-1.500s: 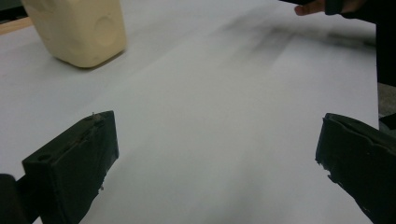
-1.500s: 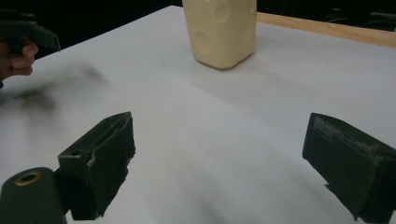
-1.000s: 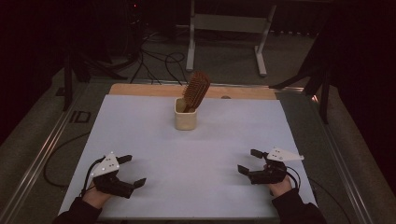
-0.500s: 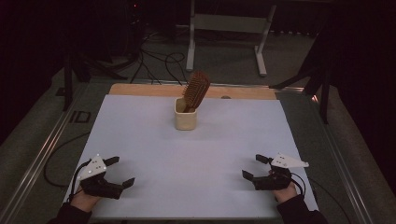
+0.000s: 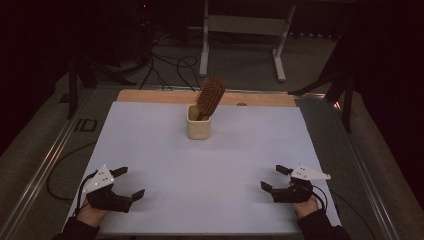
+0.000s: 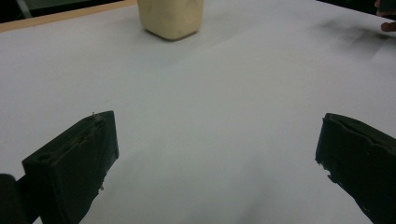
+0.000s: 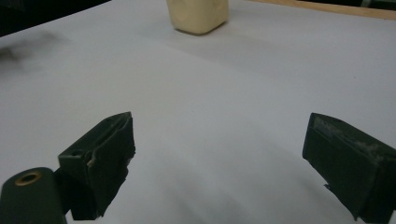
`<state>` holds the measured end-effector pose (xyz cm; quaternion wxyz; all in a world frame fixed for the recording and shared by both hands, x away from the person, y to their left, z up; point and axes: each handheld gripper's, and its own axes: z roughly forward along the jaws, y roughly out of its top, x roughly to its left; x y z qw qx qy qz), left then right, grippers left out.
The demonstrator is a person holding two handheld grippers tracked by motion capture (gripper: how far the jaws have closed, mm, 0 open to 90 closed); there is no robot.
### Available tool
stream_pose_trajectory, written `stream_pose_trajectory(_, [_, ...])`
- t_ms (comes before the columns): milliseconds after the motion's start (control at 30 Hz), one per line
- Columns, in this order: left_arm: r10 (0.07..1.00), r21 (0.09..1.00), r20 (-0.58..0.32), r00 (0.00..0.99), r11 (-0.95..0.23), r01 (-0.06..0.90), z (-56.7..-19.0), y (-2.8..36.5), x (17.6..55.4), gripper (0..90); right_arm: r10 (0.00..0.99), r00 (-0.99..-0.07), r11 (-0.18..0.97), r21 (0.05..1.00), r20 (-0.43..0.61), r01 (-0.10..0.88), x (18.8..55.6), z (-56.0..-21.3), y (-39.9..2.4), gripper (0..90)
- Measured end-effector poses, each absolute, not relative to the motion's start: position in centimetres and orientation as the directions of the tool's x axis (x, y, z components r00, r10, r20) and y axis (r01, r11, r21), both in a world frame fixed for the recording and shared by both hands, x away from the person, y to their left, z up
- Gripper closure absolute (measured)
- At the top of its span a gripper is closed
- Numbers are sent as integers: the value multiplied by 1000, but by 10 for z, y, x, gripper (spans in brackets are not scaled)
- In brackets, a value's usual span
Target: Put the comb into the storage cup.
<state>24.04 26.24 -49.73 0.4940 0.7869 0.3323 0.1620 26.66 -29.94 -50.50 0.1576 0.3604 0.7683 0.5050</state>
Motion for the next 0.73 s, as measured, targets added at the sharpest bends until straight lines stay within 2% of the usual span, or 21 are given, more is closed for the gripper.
stream_pose_trajectory(733, [679,890,-77,730,-284,357,-497,257,238,0,702,-702,248,881,123,403,265,-504,-295,91])
